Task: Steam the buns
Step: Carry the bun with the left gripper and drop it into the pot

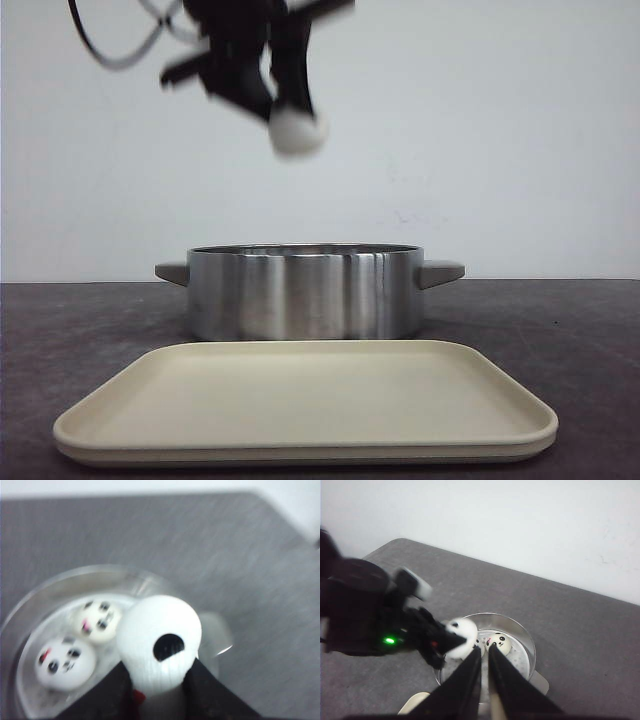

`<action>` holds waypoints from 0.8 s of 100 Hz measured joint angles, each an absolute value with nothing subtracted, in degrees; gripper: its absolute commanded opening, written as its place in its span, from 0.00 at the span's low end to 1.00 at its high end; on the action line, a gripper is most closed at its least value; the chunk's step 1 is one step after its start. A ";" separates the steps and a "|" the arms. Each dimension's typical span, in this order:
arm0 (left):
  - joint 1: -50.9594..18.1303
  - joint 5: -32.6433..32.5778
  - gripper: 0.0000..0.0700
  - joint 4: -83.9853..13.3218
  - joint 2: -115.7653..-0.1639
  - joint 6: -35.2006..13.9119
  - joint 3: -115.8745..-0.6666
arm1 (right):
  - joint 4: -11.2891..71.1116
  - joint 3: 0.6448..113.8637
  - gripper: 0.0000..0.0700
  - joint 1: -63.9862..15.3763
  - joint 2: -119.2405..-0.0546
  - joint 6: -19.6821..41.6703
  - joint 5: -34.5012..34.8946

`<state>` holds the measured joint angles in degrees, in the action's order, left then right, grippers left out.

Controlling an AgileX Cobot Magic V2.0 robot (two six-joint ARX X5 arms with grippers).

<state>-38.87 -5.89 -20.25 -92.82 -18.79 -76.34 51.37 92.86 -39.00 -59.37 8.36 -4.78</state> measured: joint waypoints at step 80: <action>-38.68 -2.68 0.84 -26.35 -102.45 -20.49 -78.96 | 52.90 92.84 0.02 -39.00 -60.66 8.36 -4.78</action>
